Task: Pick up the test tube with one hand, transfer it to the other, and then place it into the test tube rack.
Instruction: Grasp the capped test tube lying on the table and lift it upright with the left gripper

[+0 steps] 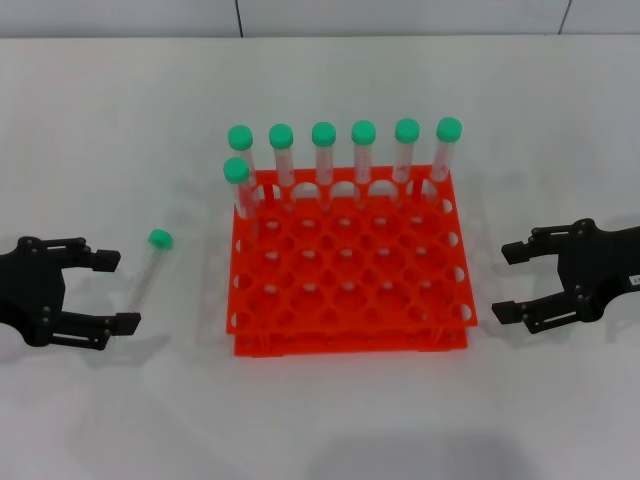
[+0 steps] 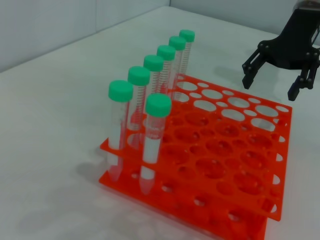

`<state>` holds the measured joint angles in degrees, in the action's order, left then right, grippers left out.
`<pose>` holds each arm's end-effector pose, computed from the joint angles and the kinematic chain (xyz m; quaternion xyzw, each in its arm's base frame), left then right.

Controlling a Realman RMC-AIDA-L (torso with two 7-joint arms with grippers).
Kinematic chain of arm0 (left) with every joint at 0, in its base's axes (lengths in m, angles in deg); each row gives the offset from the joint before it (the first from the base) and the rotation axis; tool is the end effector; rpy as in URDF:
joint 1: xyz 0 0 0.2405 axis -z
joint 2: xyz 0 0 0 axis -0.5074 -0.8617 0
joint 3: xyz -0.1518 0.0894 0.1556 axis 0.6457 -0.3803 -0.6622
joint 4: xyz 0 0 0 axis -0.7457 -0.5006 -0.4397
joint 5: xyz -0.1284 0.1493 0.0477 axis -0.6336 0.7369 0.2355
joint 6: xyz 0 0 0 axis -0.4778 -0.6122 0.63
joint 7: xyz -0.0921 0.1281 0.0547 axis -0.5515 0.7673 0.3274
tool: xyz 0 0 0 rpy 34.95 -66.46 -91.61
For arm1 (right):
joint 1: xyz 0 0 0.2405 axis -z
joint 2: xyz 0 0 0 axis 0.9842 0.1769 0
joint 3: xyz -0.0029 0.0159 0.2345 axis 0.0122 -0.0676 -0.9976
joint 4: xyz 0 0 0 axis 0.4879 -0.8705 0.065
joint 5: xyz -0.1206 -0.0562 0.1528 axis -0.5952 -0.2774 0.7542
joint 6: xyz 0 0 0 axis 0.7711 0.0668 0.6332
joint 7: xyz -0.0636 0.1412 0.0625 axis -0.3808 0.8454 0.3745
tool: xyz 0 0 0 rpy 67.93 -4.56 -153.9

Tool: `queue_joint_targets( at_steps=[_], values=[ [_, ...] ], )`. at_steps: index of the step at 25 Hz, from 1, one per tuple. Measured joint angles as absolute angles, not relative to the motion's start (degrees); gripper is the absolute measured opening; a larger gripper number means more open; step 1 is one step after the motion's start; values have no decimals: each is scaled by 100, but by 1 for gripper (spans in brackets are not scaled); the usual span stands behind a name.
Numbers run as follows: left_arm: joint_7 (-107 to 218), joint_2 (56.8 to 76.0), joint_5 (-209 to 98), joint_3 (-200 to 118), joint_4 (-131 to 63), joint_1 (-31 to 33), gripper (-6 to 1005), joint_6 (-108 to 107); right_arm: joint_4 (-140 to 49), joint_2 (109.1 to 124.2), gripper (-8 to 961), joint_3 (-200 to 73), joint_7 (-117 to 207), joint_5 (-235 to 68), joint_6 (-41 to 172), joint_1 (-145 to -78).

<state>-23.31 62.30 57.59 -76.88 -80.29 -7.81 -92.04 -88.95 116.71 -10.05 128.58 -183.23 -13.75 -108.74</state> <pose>-0.2956 0.2821 0.0550 -0.9706 -0.1924 -0.0935 0.1106 0.2376 0.3208 -0.0006 -0.9813 0.1543 0.0904 0.0706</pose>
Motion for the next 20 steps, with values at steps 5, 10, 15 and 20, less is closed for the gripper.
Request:
queue_joint_targets(
  at_steps=[5, 10, 15, 20],
  values=[
    [-2810, 6234, 5767, -7708, -8265, -752, 887, -9257, -8910, 11670, 841, -1026, 12858, -18314, -1375, -10888],
    [-3813, 6291, 5853, -7727, -8746, -729, 887, -9461, -9016, 11679, 841, -1023, 12868, -18317, -1392, -10892],
    [-4861, 6318, 6127, -7733, -8986, -592, 886, -9891, -9057, 11684, 841, -1014, 12866, -18327, -1430, -10899],
    [-6175, 6259, 6494, -7730, -9156, -433, 886, -10075, -9149, 11689, 841, -1008, 12863, -18332, -1550, -10899]
  ],
)
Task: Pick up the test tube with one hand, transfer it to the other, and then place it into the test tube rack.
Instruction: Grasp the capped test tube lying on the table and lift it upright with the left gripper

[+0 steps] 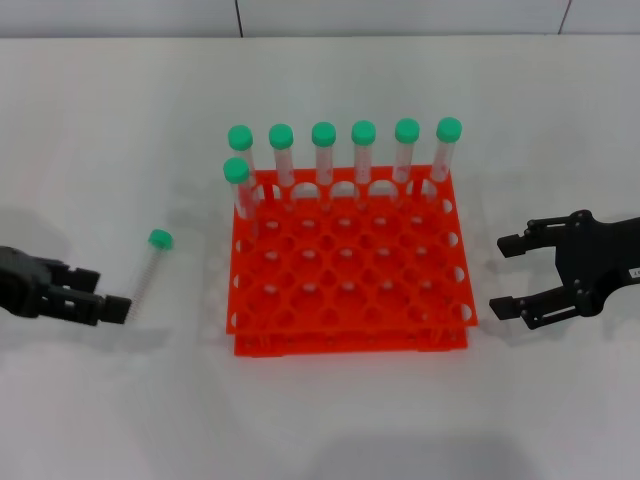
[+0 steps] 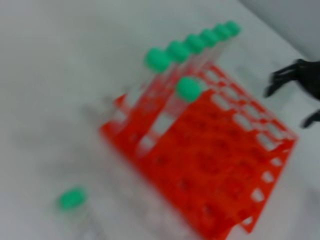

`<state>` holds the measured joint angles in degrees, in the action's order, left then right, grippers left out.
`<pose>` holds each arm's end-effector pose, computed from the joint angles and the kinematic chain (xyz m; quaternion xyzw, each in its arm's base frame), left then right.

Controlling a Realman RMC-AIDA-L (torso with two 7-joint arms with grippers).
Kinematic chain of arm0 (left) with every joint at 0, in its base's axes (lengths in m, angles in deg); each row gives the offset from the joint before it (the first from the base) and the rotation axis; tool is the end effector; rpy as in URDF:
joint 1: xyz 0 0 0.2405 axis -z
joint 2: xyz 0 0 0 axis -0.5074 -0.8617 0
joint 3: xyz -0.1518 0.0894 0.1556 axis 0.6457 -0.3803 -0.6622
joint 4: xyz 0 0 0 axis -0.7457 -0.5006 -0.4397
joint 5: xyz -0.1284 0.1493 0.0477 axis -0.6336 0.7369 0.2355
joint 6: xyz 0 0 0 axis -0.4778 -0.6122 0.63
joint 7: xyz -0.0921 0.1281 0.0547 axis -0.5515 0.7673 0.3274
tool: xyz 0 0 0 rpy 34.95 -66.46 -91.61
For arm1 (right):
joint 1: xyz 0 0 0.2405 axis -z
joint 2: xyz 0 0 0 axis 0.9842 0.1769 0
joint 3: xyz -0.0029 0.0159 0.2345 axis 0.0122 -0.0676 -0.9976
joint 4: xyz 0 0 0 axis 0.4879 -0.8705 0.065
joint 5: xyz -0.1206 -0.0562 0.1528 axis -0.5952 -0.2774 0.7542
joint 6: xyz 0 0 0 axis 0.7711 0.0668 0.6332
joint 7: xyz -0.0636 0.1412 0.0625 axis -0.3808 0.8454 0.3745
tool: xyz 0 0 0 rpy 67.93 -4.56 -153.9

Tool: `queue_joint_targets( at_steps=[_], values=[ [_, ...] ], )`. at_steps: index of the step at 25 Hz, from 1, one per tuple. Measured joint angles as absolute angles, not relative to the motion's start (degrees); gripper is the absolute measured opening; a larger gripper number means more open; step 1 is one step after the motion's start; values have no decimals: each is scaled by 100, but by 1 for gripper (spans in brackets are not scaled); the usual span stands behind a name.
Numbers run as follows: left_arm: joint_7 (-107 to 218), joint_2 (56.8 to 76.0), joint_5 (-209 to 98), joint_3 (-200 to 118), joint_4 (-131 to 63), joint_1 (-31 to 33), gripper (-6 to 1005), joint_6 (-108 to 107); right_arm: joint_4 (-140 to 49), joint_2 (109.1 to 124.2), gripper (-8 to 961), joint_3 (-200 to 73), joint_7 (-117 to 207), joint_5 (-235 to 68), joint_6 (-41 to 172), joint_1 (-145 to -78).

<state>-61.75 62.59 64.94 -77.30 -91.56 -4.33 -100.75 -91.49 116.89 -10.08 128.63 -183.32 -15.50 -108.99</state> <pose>-0.2705 0.2865 0.0751 -0.9007 -0.4285 -0.0420 0.0571 0.2280 0.3217 0.0034 -0.9848 0.1324 0.0915 0.0654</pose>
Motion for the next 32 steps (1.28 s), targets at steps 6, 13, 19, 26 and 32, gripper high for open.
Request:
queue_joint_targets(
  at_steps=[6, 13, 19, 26, 32],
  values=[
    [-7522, 6155, 7396, -7752, -9340, -79, 886, -10066, -9206, 11696, 841, -1005, 12852, -18332, -1578, -10886],
    [-7883, 6231, 8665, -7789, -9348, 381, 886, -9865, -9239, 11714, 842, -949, 12837, -18331, -1582, -10907],
    [-8014, 6325, 8990, -7911, -9350, 466, 885, -9600, -9249, 11765, 842, -929, 12853, -18333, -1587, -10948],
    [-8169, 6440, 9046, -8232, -9312, 545, 885, -9401, -9226, 11768, 842, -882, 12876, -18337, -1578, -10945],
    [-8202, 6518, 9051, -8296, -9303, 611, 885, -9342, -9240, 11775, 842, -862, 12875, -18339, -1565, -10955]
  ],
)
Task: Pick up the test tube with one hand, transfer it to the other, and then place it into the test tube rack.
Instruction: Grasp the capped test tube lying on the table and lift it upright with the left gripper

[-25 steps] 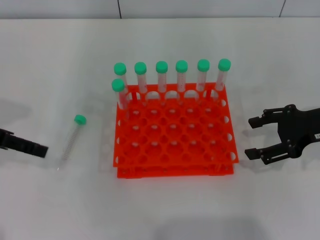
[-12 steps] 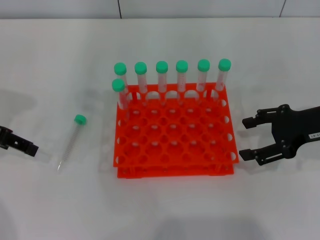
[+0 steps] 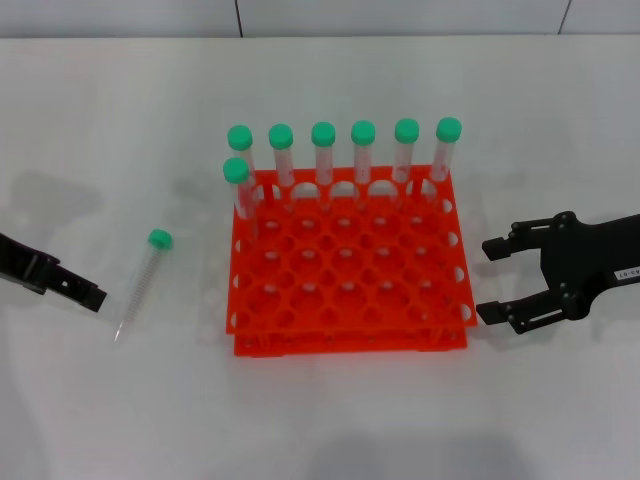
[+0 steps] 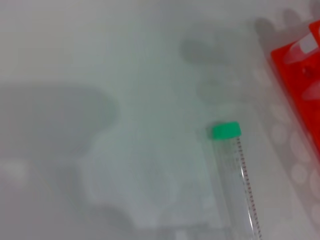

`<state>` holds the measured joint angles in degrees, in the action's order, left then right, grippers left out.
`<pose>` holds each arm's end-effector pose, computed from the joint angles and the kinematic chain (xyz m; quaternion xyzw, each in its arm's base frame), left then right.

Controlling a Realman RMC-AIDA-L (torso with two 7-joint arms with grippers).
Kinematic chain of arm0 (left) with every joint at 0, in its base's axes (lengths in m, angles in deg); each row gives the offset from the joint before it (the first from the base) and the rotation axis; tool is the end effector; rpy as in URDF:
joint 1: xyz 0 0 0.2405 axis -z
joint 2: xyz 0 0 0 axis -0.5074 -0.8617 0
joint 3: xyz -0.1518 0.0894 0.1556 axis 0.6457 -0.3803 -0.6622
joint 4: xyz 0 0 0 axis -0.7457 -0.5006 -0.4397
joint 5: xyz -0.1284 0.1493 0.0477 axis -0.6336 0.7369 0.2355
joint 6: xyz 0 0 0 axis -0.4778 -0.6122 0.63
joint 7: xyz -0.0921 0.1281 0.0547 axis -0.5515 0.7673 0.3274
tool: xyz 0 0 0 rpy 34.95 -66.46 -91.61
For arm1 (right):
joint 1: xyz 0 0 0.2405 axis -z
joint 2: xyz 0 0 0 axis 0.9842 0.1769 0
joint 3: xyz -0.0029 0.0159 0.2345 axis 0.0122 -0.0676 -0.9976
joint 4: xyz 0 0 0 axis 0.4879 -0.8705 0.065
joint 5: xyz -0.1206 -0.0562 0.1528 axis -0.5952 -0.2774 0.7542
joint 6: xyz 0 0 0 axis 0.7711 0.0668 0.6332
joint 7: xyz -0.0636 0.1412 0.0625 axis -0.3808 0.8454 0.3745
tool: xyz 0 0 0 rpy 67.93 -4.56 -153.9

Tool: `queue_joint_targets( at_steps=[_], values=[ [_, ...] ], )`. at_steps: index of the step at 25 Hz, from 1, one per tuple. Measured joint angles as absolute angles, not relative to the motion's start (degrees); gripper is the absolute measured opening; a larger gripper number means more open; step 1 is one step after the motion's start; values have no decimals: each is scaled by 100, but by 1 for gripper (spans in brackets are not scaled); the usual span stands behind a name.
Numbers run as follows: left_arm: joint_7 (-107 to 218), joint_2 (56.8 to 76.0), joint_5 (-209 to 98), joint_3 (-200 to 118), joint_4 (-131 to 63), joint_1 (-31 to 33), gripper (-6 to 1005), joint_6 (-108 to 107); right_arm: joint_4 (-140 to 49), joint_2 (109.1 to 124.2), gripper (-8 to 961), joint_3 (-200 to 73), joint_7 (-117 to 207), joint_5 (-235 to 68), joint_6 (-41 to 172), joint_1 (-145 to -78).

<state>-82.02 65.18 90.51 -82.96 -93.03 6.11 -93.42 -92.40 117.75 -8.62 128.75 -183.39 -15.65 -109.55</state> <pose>-0.2757 0.3261 0.0645 -0.8255 -0.5230 0.1589 0.1408 0.2191 0.3207 -0.0040 -0.9875 0.1180 0.0898 0.0531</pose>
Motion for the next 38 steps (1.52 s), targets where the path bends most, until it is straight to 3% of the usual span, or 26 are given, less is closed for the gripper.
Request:
queue_joint_targets(
  at_steps=[38],
  values=[
    [-8776, 6755, 9142, -9310, -8765, 859, 869, -8631, -9204, 11799, 841, -794, 12831, -18338, -1532, -10961]
  ],
)
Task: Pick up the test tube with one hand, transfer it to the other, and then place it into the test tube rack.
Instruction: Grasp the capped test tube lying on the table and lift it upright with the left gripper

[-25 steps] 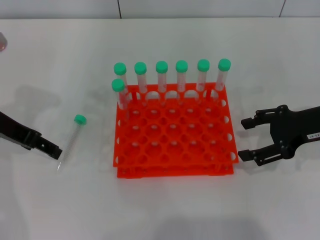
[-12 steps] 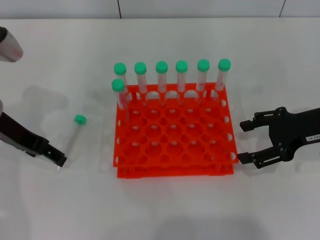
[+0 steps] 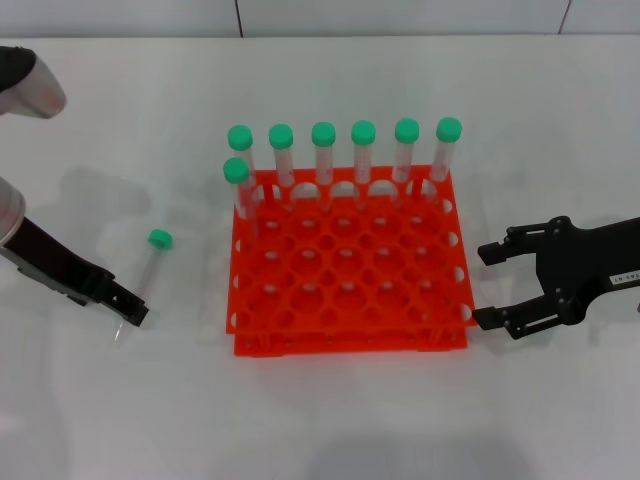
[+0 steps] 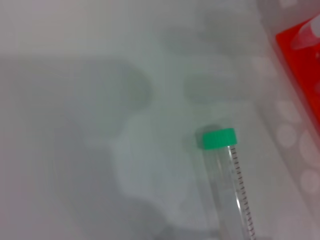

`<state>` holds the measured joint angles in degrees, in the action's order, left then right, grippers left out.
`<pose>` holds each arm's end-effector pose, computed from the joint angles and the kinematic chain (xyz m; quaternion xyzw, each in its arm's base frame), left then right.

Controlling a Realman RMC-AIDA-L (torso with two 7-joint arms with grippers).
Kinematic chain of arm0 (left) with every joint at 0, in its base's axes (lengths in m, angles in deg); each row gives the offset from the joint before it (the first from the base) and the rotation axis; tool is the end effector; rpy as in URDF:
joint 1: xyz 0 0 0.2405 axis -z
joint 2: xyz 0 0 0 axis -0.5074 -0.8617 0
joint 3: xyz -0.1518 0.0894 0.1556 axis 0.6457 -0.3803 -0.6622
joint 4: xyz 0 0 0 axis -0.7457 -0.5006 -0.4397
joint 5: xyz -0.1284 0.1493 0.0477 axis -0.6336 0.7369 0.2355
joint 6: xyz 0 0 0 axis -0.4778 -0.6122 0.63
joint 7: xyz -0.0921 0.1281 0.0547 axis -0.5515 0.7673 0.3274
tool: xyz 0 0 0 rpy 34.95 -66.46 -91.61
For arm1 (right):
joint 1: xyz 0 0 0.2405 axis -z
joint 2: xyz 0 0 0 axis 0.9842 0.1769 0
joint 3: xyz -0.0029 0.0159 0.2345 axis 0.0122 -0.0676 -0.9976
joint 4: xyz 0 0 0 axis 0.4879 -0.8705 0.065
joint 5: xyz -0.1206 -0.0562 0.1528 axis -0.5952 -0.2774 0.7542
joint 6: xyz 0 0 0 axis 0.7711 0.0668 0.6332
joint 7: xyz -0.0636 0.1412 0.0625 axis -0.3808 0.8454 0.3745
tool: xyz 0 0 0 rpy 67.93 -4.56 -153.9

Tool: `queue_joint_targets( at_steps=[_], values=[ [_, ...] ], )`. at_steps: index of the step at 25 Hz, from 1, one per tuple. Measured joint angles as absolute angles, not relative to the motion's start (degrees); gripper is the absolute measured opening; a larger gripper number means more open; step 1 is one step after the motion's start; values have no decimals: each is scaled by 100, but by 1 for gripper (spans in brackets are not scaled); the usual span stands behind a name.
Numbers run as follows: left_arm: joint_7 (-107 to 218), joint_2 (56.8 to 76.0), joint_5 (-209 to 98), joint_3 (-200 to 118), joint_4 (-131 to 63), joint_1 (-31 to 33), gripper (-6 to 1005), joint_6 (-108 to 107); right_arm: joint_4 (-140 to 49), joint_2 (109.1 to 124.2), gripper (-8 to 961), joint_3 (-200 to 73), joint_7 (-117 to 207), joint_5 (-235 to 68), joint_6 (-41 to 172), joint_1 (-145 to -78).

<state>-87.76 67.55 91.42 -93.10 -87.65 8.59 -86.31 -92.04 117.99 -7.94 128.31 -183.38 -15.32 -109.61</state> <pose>-0.2670 0.3347 0.0213 -0.8248 -0.5079 0.2073 0.1371 0.2188 0.3194 -0.0080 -0.9883 0.1148 0.0882 0.0489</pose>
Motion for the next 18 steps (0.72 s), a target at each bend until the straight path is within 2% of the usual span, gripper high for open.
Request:
queue_joint_targets(
  at_steps=[18],
  values=[
    [-9114, 6770, 9186, -9731, -8765, 1070, 827, -8674, -9244, 11812, 841, -794, 12831, -18339, -1513, -10963]
  ],
)
